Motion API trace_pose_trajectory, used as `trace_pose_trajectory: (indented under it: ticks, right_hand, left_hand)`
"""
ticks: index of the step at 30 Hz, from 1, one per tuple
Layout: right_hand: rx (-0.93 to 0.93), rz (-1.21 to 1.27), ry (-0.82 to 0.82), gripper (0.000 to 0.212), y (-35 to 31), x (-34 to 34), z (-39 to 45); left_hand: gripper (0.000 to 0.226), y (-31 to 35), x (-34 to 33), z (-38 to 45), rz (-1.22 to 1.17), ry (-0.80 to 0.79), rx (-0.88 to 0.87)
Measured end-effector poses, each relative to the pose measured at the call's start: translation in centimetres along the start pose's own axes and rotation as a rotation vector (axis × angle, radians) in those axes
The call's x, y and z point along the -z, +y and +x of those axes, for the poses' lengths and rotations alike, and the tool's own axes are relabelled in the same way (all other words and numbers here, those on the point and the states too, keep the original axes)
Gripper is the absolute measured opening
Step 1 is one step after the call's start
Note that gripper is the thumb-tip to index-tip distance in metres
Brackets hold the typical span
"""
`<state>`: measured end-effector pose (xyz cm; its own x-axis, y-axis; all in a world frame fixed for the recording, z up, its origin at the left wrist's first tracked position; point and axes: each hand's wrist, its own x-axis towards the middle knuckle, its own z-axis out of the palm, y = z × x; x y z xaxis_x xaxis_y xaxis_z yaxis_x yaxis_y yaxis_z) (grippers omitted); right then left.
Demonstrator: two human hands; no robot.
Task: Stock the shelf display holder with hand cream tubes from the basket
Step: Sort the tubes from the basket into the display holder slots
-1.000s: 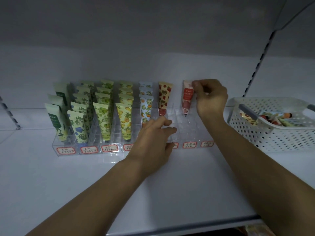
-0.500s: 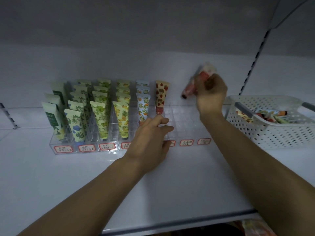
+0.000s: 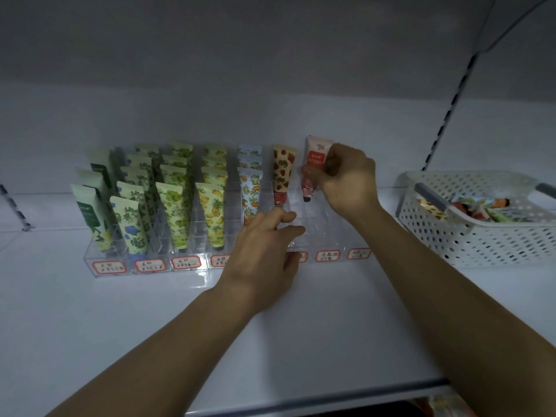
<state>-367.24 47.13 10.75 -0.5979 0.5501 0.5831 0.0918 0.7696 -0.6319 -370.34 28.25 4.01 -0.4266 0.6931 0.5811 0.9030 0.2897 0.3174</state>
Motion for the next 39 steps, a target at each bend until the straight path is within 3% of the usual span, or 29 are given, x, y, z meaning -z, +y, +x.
trace_pose_trajectory:
  ticks: [8, 14, 19, 22, 30, 34, 39]
  right_hand:
    - [0.012, -0.1, -0.038, 0.028, 0.1, -0.5, -0.4]
    - [0.056, -0.089, -0.001, 0.031, 1.0, -0.7, -2.9]
    - [-0.012, 0.003, 0.075, 0.035, 0.6, 0.7, -3.1]
    - [0.035, -0.092, 0.026, 0.028, 0.0, 3.4, -3.3]
    - [0.133, -0.531, -0.313, 0.023, 0.7, 16.4, -2.4]
    - [0.052, -0.671, -0.316, 0.018, 3.8, 21.9, -1.5]
    - [-0.206, -0.664, -0.298, 0.019, 8.5, 26.3, -1.1]
  left_hand:
    - [0.044, 0.0, 0.2, -0.1, -0.009, -0.005, -0.007]
    - [0.045, 0.1, 0.5, -0.3, 0.025, -0.013, -0.028]
    - [0.049, 0.2, 0.7, -0.5, 0.028, -0.031, -0.037]
    - [0.052, 0.0, 0.8, -0.5, 0.064, -0.052, -0.043]
    - [0.042, 3.2, 0.3, 3.5, 0.109, -0.058, -0.219]
    - [0.04, 7.4, -1.1, 7.1, -0.079, -0.03, -0.248]
    - [0.039, 12.1, -4.5, 10.7, -0.296, -0.029, -0.277]
